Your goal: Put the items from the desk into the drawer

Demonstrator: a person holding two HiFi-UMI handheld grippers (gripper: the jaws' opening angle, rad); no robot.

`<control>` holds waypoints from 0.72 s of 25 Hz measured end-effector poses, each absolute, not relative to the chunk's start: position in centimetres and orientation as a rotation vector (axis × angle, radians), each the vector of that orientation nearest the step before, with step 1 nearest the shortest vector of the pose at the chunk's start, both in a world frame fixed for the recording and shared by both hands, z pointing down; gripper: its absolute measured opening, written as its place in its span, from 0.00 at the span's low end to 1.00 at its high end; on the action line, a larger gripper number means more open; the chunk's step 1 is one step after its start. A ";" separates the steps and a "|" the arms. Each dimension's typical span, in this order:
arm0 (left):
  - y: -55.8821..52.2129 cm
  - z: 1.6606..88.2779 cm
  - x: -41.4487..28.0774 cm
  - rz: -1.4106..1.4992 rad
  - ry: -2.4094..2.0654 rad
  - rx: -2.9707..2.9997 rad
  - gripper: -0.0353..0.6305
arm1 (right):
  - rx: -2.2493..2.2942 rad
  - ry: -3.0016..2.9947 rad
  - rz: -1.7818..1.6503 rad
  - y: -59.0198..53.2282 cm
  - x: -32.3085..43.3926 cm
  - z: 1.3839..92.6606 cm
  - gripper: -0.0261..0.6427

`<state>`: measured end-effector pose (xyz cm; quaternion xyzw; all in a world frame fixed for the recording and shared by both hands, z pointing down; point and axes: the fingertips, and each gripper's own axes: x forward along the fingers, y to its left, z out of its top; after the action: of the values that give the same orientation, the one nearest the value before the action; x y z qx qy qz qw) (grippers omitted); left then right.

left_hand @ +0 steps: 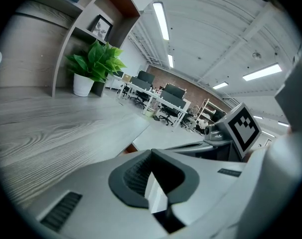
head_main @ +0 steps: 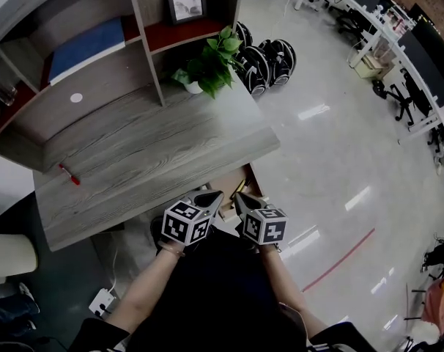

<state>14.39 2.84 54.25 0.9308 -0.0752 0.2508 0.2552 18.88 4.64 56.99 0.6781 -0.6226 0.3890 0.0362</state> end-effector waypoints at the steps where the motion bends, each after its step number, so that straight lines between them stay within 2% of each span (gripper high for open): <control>1: 2.9 54.2 14.3 0.680 -0.210 2.529 0.07 | 2.084 -1.910 1.189 4.7 19.0 56.9 0.03; 18: 1.6 54.3 11.3 0.666 -0.345 2.511 0.08 | 2.034 -2.016 1.127 2.4 16.2 55.3 0.03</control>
<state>11.29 1.58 54.26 0.9259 -0.1270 0.2457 0.2575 16.19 2.44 55.29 0.6606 -0.6547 0.3659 0.0318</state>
